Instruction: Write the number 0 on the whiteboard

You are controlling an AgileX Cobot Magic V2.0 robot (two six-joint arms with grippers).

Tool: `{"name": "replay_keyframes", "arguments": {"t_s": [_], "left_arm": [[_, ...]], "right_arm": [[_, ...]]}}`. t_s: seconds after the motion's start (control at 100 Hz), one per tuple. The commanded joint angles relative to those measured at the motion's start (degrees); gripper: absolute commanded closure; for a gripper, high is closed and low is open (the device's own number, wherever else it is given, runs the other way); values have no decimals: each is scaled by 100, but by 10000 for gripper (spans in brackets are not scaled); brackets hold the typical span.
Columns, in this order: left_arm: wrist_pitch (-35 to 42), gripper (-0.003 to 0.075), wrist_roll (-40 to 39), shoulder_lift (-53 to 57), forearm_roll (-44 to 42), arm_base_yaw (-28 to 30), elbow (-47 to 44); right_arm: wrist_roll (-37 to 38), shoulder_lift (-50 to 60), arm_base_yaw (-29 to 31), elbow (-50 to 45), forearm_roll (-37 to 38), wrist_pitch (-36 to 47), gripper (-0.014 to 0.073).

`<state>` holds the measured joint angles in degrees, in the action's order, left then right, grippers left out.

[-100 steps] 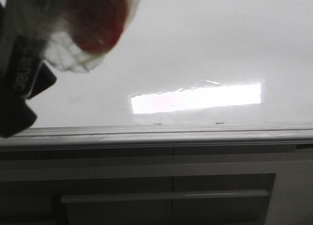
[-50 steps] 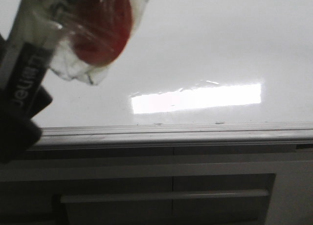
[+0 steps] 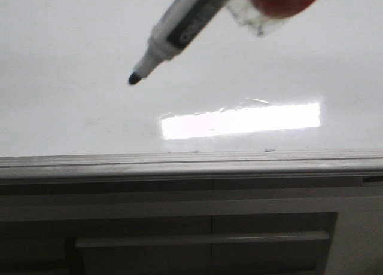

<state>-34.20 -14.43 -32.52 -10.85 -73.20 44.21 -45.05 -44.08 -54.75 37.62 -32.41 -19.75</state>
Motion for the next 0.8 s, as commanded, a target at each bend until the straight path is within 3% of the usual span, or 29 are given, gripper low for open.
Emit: {"name": "replay_keyframes", "arguments": {"t_s": [0.0, 0.27, 0.55, 0.79], "left_arm": [[414, 432, -968, 405, -698, -40, -132], [414, 743, -3748, 1477, -3227, -40, -1105], [414, 740, -4064, 1619, -3541, -40, -1317], [414, 740, -4064, 1619, -3541, -40, -1317]], "right_arm": [[90, 408, 11, -338, -52, 1140, 640], [-4, 781, 11, -1502, -52, 3321, 640], [-651, 235, 25, -1361, -62, 4084, 641], [-1101, -671, 672, -762, -746, 4085, 640]]}}
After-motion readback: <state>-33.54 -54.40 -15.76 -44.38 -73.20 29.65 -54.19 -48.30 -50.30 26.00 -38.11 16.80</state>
